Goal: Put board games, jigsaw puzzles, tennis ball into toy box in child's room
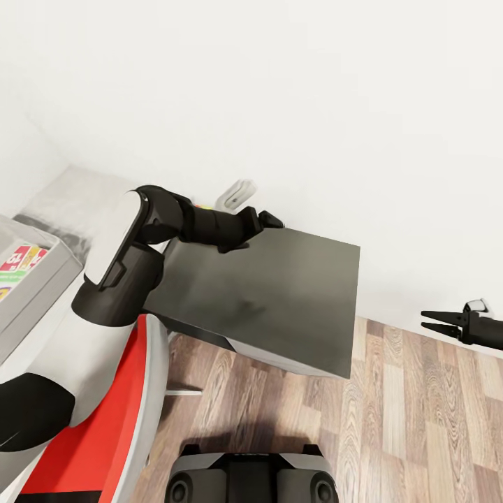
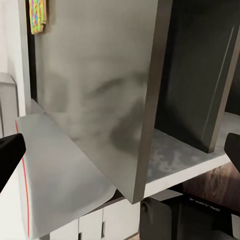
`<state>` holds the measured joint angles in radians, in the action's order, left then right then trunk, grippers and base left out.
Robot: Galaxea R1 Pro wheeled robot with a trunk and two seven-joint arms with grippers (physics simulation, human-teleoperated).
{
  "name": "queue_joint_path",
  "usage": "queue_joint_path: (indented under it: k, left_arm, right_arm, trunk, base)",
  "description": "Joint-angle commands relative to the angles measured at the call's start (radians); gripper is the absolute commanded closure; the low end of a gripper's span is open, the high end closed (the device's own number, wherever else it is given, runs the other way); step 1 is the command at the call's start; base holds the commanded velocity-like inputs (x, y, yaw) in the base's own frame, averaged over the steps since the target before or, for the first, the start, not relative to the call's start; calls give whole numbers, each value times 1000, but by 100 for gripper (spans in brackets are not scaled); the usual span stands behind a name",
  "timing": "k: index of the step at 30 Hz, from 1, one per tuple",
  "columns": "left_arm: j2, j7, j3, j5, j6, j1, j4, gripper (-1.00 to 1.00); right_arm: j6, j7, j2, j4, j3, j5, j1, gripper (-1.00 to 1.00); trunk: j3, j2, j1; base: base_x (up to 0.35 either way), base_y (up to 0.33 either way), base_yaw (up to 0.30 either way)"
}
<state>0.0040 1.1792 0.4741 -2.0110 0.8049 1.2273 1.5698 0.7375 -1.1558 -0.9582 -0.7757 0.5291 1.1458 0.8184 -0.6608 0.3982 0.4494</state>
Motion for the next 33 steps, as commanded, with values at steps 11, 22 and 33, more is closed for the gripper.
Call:
queue_joint_path:
  k: [11,22,33]
  left_arm:
    - [20,8,1,16,3,-11,-4,-100]
    - [26,8,3,28,3,-20,-7,-100]
    - [28,7,4,67,5,-36,-15,-100]
  right_arm:
    - [6,-1,10,0,8,9,2,-100]
    - [6,-1,16,-1,8,8,2,-100]
    - [6,-1,19,-1,8,8,2,-100]
  trunk:
    - [-1,2,1]
    - [-1,2,1]
    - [-1,2,1]
  base:
    - [3,1,0]
    - [0,0,0]
    - [51,0,0]
